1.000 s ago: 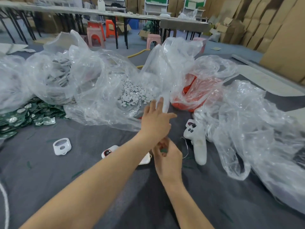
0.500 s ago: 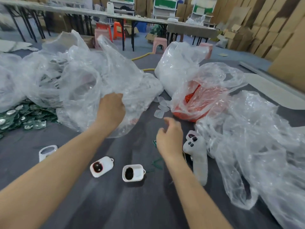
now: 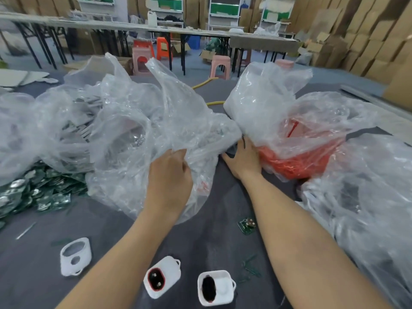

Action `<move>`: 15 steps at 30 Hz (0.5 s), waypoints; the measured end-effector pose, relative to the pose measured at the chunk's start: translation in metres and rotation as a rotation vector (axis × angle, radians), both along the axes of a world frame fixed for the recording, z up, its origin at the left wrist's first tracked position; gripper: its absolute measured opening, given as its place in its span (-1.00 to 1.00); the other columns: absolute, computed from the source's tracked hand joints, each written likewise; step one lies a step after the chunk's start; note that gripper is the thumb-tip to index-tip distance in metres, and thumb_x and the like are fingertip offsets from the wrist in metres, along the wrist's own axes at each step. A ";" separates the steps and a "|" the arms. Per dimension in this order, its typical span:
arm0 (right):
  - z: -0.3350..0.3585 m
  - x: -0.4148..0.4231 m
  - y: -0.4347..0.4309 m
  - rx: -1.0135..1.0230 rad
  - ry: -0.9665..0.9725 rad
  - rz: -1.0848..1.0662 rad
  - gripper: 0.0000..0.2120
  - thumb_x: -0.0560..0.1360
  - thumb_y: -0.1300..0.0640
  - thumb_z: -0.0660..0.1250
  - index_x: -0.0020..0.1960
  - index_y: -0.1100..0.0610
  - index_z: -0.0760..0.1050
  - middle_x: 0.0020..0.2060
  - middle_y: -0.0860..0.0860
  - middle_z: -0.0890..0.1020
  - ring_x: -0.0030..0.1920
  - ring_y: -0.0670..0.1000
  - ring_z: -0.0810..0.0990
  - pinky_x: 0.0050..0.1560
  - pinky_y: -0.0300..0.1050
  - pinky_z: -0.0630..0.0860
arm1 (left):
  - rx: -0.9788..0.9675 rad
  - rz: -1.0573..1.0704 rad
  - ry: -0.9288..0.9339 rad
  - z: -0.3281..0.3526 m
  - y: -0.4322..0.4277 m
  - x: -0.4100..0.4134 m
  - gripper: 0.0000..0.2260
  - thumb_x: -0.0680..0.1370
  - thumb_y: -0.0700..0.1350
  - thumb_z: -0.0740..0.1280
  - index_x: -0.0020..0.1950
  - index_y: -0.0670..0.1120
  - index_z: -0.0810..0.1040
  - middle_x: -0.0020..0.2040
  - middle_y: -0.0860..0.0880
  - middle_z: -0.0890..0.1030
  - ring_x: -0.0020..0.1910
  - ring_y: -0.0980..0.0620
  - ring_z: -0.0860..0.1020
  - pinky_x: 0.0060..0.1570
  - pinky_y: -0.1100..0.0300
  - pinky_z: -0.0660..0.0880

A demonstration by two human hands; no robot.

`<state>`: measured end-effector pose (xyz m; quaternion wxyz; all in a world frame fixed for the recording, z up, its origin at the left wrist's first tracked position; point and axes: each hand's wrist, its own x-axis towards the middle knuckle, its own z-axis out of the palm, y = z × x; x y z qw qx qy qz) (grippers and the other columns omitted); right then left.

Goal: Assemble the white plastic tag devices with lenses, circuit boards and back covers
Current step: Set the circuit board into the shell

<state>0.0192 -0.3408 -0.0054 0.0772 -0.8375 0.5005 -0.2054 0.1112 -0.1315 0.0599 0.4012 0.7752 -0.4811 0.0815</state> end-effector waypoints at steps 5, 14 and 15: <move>-0.002 0.008 -0.011 -0.025 0.066 -0.119 -0.42 0.55 -0.16 0.18 0.41 0.21 0.30 0.34 0.19 0.44 0.34 0.21 0.39 0.33 0.10 0.33 | 0.008 0.005 0.036 0.002 -0.001 -0.005 -0.76 0.56 -0.33 0.17 0.09 -0.27 0.60 -0.17 -0.18 0.58 -0.14 -0.13 0.52 -0.07 0.02 0.43; 0.003 -0.019 0.029 -0.142 0.163 -0.140 -0.68 0.63 0.10 0.11 0.26 0.28 0.39 0.10 0.24 0.59 0.09 0.23 0.57 0.01 0.02 0.47 | 0.107 -0.017 0.058 -0.001 0.007 -0.018 -0.78 0.57 -0.31 0.14 0.09 -0.26 0.56 -0.19 -0.16 0.56 -0.20 -0.12 0.50 -0.18 0.09 0.41; 0.003 -0.024 0.039 -0.157 0.225 -0.132 -0.67 0.64 0.09 0.08 0.26 0.29 0.38 0.10 0.25 0.59 0.09 0.24 0.58 -0.01 0.04 0.50 | 0.145 -0.026 0.069 0.000 0.008 -0.021 -0.75 0.58 -0.30 0.14 0.16 -0.26 0.55 -0.12 -0.19 0.58 -0.13 -0.15 0.52 -0.10 0.02 0.45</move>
